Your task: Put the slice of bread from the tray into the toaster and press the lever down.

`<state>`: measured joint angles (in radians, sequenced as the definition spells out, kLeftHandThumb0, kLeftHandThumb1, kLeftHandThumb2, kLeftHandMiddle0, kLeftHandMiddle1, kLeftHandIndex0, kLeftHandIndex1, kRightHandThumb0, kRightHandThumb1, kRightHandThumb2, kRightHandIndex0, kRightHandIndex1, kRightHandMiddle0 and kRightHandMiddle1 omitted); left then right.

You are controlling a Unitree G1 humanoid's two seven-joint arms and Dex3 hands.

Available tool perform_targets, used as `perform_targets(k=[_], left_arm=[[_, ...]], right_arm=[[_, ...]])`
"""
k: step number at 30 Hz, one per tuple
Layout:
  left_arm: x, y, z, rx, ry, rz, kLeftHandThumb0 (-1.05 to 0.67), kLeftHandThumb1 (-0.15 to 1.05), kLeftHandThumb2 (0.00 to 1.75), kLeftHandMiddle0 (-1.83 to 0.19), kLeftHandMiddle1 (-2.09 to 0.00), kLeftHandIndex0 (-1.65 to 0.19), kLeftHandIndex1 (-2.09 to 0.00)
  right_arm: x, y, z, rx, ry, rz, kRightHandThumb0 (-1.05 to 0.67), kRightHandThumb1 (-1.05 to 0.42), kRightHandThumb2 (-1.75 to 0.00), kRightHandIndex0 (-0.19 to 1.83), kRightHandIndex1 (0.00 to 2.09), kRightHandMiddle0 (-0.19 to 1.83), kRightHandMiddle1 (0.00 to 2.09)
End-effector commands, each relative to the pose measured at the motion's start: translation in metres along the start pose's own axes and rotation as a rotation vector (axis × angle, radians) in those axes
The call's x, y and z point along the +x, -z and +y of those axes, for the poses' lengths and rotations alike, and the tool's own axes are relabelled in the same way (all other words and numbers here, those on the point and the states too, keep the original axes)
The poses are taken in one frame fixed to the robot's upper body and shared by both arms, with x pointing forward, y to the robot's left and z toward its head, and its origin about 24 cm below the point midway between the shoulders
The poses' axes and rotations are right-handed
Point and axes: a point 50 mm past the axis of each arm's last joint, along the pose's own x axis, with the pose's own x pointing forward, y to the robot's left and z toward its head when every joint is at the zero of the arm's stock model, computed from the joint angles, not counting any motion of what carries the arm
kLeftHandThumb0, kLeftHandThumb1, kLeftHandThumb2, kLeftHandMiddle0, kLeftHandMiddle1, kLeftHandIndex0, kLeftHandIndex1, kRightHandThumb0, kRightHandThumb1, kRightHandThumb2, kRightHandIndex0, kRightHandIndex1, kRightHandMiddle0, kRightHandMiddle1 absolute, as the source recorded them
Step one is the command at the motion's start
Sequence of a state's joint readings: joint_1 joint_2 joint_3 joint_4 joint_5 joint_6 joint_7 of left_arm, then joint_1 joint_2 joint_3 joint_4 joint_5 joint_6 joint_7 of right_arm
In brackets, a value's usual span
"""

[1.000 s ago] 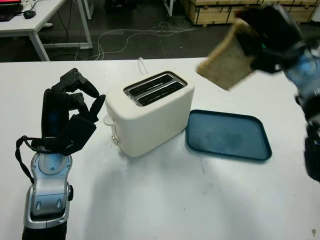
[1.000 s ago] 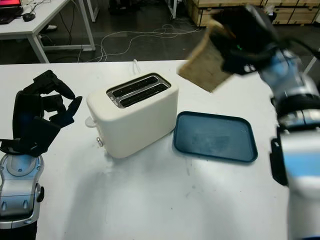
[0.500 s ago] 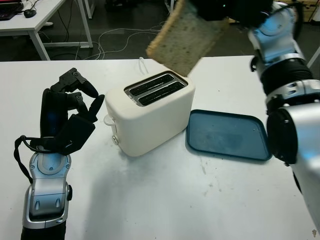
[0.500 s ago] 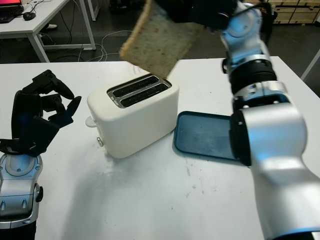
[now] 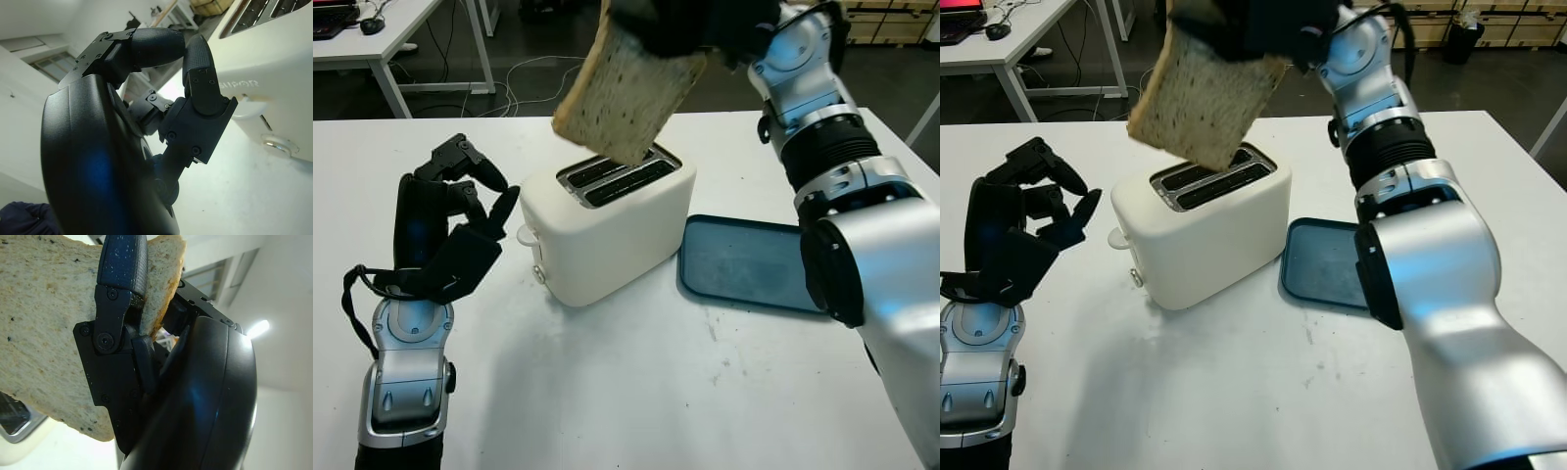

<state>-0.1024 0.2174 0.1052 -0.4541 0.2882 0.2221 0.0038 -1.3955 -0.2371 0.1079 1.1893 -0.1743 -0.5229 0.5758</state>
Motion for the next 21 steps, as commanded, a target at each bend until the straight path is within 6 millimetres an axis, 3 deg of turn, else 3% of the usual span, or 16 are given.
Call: perform_targets(k=[1, 11, 21], left_arm=[[0.0, -0.001, 0.0, 0.0, -0.001, -0.006, -0.41, 0.92, 1.02, -1.1, -1.75, -0.61, -1.75], [-0.001, 0.0, 0.0, 0.008, 0.002, -0.007, -0.43, 0.92, 1.02, -1.09, -1.75, -0.61, -1.75], [-0.001, -0.001, -0.001, 0.012, 0.006, -0.003, -0.41, 0.92, 1.03, -1.09, -1.75, -0.61, -1.75]], right_arm=[[0.001, 0.006, 0.009, -0.003, -0.02, 0.027, -0.54, -0.92, -0.44, 1.19, 1.75, 1.01, 1.75], [-0.004, 0.025, 0.026, -0.05, -0.087, 0.121, -0.55, -0.92, -0.47, 1.15, 1.75, 0.95, 1.75], [-0.01, 0.035, 0.031, -0.123, -0.106, 0.181, -0.53, -0.92, -0.47, 1.15, 1.75, 0.93, 1.75]])
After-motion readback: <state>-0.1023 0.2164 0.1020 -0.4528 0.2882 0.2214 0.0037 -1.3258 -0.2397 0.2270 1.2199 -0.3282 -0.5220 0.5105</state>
